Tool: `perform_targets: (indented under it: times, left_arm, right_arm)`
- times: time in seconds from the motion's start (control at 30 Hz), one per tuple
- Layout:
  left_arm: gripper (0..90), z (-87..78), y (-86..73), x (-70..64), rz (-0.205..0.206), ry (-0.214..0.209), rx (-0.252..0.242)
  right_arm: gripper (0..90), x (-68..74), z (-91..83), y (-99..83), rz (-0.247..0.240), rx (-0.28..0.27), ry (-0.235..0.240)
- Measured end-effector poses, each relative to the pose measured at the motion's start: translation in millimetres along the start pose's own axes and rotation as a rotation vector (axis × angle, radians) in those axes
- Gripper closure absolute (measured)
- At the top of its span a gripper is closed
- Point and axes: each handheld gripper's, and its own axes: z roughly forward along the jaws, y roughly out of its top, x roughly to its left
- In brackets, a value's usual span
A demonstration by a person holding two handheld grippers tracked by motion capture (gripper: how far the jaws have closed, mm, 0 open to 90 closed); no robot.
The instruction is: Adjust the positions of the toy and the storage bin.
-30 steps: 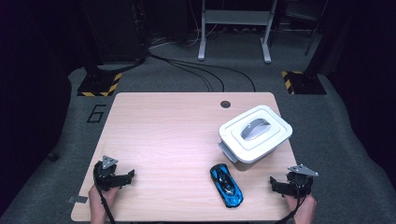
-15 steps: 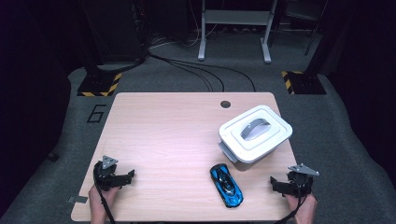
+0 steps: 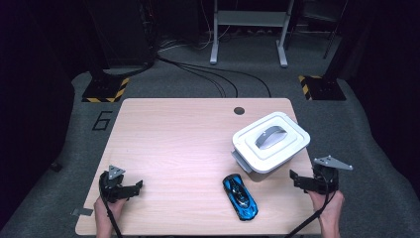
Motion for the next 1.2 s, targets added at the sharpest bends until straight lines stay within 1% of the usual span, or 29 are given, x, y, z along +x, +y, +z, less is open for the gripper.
perform_targets:
  times: [0.13, 0.23, 0.33, 0.4, 0.47, 0.53, 0.63, 0.7, 0.77, 0.83, 0.87, 0.93, 1.2]
  left_arm:
    - [7.0, 0.0, 0.0, 0.0, 0.0, 0.0, 0.0]
    - [7.1, 0.0, 0.0, 0.0, 0.0, 0.0, -0.001]
    - [7.2, 0.0, -0.1, -0.1, 0.0, 0.0, -0.001]
    - [7.3, 0.0, -0.1, -0.2, -0.001, 0.0, -0.001]
    - [7.3, 0.0, -0.1, -0.2, -0.001, 0.0, -0.001]
    - [7.2, -0.1, -0.1, -0.2, -0.001, 0.0, -0.001]
    - [7.2, -0.1, -0.1, -0.1, 0.0, 0.0, -0.001]
    - [7.2, 0.0, -0.1, -0.2, -0.001, 0.0, -0.001]
    - [7.2, 0.0, -0.1, -0.1, 0.0, 0.0, -0.001]
    - [7.2, 0.0, -0.1, -0.2, -0.001, 0.0, -0.001]
    - [7.3, 0.0, -0.1, -0.2, -0.001, 0.0, -0.001]
    - [7.2, 0.0, 0.0, -0.1, 0.0, 0.0, -0.001]
    - [7.2, 0.0, 0.0, -0.1, 0.0, -0.001, -0.001]
  right_arm:
    - [2.0, 0.2, -4.0, 20.8, -0.008, -0.02, 0.001]
    - [2.1, 0.8, -4.8, 35.5, -0.012, -0.026, 0.006]
    - [3.2, -0.3, -1.2, 48.5, -0.01, -0.018, 0.001]
    - [5.3, -1.7, 2.5, 54.2, 0.001, -0.013, 0.012]
    - [6.5, -2.2, 6.9, 58.0, 0.019, -0.004, 0.019]
    - [7.4, -2.3, 10.4, 60.0, 0.025, -0.004, 0.021]
    - [10.7, -0.6, 16.4, 62.2, 0.051, 0.007, 0.032]
    - [13.7, -0.1, 19.3, 63.8, 0.063, 0.014, 0.021]
    - [16.1, -0.7, 22.2, 65.4, 0.08, 0.025, 0.023]
    - [17.0, -1.1, 25.9, 67.0, 0.1, 0.036, 0.014]
    - [18.0, -1.2, 27.3, 68.2, 0.097, 0.042, 0.001]
    - [20.1, -1.1, 28.6, 70.0, 0.099, 0.047, -0.011]
    - [22.9, -0.2, 37.2, 78.7, 0.086, 0.06, -0.026]
